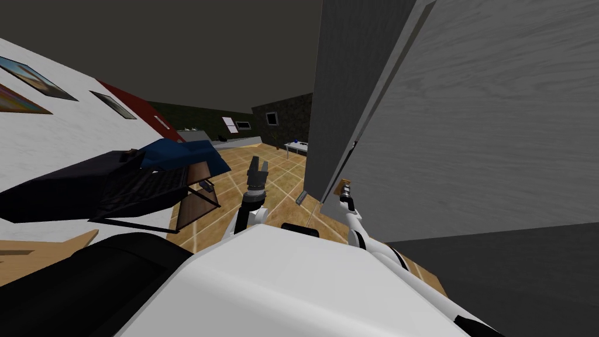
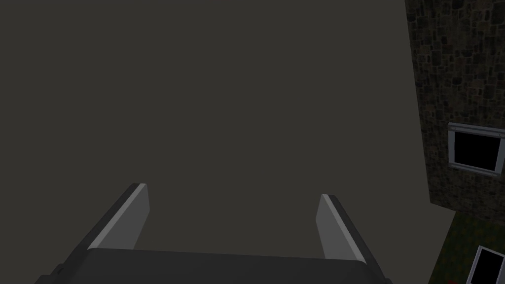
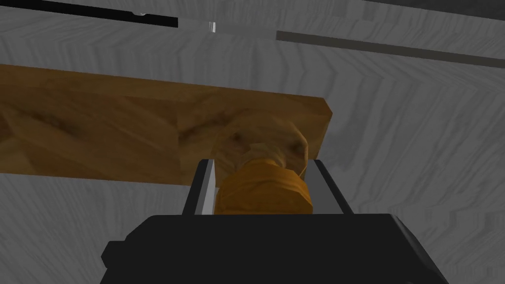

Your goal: Pull the door open

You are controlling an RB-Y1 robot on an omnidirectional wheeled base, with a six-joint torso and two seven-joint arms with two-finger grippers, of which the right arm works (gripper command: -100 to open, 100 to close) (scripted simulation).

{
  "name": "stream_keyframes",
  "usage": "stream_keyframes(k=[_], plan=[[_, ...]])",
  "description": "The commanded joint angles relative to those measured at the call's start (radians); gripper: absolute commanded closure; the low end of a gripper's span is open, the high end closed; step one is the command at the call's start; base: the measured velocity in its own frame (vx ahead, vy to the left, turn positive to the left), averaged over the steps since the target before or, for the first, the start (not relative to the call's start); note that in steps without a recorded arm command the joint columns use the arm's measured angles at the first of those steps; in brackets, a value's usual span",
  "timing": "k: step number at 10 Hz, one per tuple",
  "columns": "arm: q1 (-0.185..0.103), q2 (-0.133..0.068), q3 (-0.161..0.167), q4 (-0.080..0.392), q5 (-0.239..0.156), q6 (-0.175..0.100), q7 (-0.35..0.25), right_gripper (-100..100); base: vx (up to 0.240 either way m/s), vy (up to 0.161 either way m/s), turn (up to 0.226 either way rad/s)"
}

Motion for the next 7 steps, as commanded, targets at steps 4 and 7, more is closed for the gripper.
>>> stream_keyframes(k=[4, 7], plan=[[0.0, -0.002, 0.012, -0.001, -0.03, -0.003, -0.114, 100, -0.021, -0.014, 0.042], [0.002, -0.008, 0.02, 0.0, -0.054, -0.005, -0.194, 100, -0.017, -0.014, 0.037]])
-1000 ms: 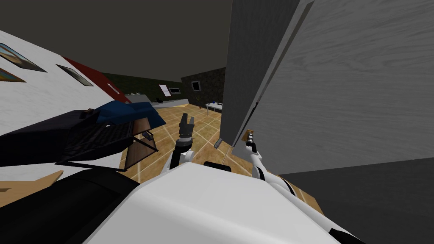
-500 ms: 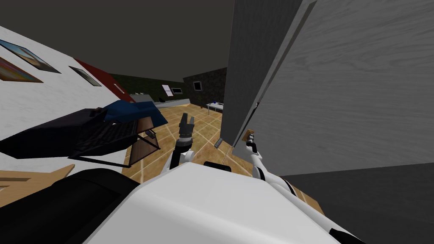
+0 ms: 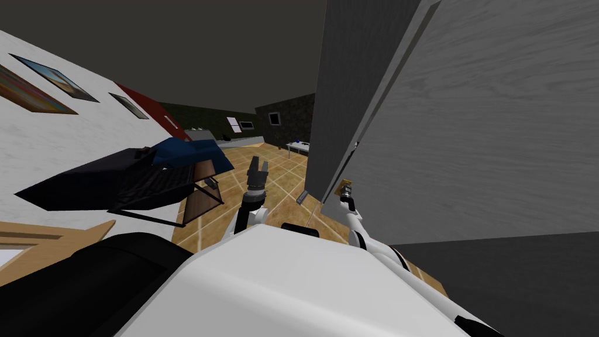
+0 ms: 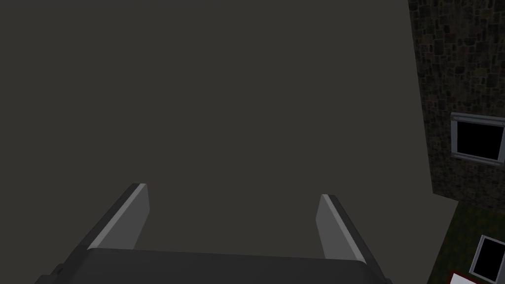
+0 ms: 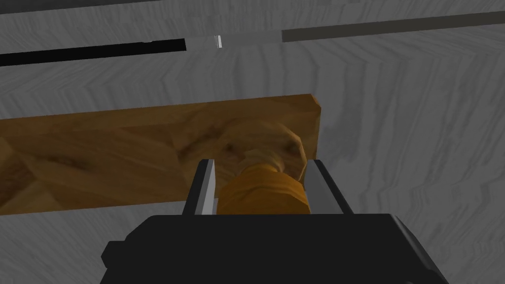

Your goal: Pull the door open

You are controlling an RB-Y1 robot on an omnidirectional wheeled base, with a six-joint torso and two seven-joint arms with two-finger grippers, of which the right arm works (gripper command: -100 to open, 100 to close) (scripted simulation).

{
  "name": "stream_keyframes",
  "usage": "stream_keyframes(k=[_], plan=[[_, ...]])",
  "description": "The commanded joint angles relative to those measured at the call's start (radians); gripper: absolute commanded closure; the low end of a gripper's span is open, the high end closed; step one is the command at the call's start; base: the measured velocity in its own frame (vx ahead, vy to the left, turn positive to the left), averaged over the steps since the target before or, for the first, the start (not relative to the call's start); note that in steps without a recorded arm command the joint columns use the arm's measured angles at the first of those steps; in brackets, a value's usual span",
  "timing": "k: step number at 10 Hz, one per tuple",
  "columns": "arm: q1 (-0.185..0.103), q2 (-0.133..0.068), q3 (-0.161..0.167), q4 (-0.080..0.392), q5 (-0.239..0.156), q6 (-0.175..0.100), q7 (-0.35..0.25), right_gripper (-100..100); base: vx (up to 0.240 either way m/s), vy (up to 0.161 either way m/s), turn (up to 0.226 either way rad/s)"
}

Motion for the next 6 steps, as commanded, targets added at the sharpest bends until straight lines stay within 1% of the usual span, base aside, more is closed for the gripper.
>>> stream_keyframes(k=[1, 2, 3, 4, 5, 6], plan=[[-0.002, 0.001, 0.004, 0.0, -0.006, -0.003, -0.028, 100, -0.014, -0.011, 0.029], [-0.001, -0.002, 0.008, 0.001, -0.018, -0.004, -0.069, 100, -0.019, -0.01, 0.046], [0.0, -0.005, 0.011, 0.001, -0.03, -0.005, -0.094, 100, -0.024, -0.02, 0.065], [0.0, -0.005, 0.011, 0.001, -0.03, -0.005, -0.112, 100, -0.02, -0.017, 0.032], [0.001, -0.007, 0.015, 0.002, -0.042, -0.006, -0.145, 100, -0.02, -0.014, 0.046], [0.001, -0.007, 0.015, 0.002, -0.042, -0.006, -0.153, 100, -0.014, -0.01, 0.025]])
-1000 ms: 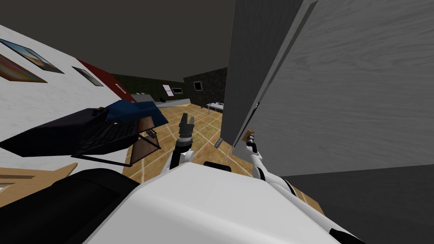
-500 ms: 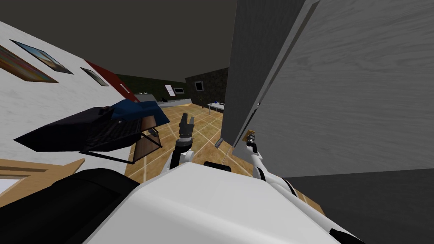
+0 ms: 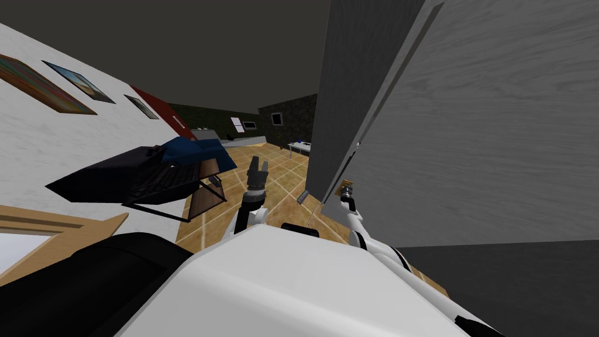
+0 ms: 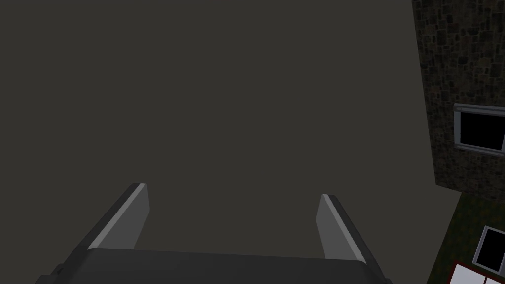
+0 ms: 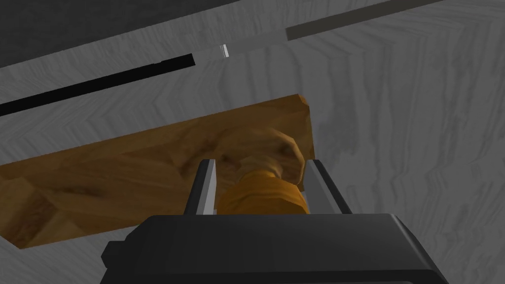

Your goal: Pull the door open

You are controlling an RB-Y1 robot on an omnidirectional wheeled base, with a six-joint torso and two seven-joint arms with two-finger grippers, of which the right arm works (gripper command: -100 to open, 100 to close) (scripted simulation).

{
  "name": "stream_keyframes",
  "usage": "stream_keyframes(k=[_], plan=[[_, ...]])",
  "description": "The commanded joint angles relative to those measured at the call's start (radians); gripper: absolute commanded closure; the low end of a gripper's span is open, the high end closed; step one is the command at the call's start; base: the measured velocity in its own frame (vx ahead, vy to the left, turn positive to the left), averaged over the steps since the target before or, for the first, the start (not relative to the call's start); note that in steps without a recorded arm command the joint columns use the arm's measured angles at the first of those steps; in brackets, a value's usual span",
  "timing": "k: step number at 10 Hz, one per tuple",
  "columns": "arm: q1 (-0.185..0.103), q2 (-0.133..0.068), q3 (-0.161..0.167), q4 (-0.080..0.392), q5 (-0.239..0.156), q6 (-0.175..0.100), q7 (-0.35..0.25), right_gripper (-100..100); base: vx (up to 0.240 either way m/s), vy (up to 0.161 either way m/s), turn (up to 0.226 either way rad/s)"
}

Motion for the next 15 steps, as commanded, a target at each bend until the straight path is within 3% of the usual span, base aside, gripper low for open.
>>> stream_keyframes(k=[1, 2, 15], plan=[[0.0, -0.002, 0.005, 0.0, -0.014, -0.003, -0.05, 100, -0.013, -0.011, 0.039], [0.0, -0.002, 0.005, 0.0, -0.014, -0.003, -0.053, 100, -0.012, -0.01, 0.025], [0.007, -0.023, 0.035, 0.004, -0.105, -0.01, -0.38, 100, -0.016, -0.015, 0.04]])
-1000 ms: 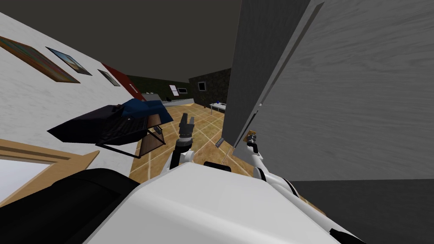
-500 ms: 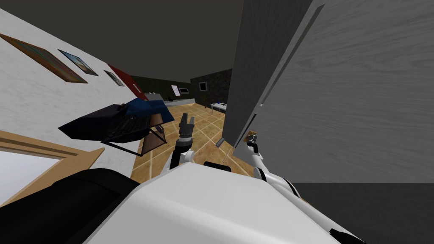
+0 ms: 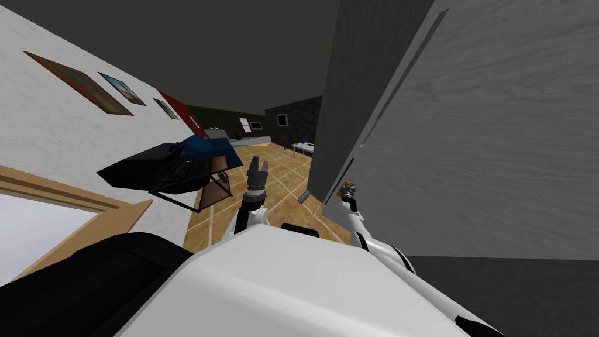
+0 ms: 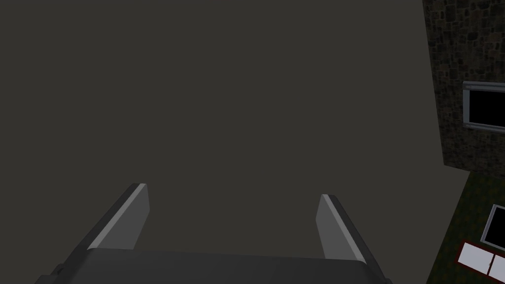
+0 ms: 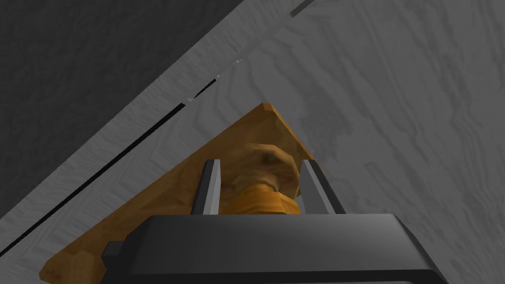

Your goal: Pull the door open

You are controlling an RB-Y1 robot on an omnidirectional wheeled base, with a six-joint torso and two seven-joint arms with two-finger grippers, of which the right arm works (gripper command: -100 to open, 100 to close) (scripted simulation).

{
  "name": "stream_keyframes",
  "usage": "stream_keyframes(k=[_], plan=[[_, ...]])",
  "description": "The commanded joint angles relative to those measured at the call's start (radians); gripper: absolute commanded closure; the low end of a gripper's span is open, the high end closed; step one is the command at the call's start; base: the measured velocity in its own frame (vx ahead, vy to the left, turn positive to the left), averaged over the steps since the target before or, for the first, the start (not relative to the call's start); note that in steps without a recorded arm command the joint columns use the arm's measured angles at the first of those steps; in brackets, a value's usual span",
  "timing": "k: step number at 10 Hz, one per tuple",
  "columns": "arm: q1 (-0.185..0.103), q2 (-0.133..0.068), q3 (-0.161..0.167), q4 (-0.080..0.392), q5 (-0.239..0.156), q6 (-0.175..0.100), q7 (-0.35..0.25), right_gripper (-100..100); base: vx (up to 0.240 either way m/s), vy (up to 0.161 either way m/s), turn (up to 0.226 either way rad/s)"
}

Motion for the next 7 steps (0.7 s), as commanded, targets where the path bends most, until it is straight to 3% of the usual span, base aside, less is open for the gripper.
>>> stream_keyframes(k=[1, 7], plan=[[0.003, -0.003, 0.003, 0.007, -0.014, -0.001, -0.05, 100, -0.01, -0.012, 0.037], [0.006, -0.012, 0.016, 0.009, -0.054, -0.004, -0.196, 100, -0.014, -0.014, 0.036]])
